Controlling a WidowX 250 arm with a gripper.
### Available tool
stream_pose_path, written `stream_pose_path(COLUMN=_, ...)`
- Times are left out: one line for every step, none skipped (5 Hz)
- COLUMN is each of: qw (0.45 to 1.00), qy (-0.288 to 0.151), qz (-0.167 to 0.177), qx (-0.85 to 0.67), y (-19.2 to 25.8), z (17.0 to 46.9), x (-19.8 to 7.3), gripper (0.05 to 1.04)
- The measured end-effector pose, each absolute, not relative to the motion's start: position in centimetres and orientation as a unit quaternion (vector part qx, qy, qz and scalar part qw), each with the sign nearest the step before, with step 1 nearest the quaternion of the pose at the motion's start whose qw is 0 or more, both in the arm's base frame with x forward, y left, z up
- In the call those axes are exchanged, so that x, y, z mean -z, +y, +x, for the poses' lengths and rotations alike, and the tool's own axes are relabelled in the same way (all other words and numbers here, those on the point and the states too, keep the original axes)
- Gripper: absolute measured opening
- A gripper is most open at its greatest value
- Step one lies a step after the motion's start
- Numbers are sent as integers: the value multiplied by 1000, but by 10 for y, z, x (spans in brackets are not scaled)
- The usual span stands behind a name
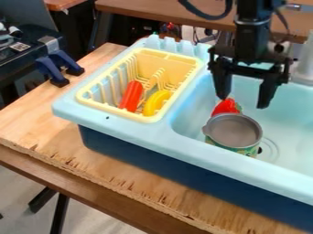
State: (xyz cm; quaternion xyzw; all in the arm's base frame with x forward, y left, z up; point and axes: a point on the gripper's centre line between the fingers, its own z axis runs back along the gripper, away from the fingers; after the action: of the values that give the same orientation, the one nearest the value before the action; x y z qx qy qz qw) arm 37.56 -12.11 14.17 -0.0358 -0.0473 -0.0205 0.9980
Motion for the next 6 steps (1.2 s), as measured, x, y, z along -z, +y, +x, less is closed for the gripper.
stream_pose_path(qw=999, qy=-31, qz=-13, qx=16, y=-116, z=379, x=-129, gripper=1007)
stream_pose_path(qw=1000, qy=-24, qz=2, qx=16, y=-115, z=386, x=-125, gripper=1007)
stream_pose_path(qw=1000, qy=-2, qz=6, qx=10, y=-113, z=392, x=-109, gripper=1007)
stream_pose_path(qw=1000, qy=5, qz=-9, qx=-14, y=-111, z=397, x=-99, gripper=1007)
stream_pose_path(qw=1000, qy=7, qz=-11, qx=-28, y=-108, z=403, x=-97, gripper=972)
stream_pose_path(qw=999, qy=-5, qz=-20, qx=-25, y=-109, z=404, x=-96, gripper=863)
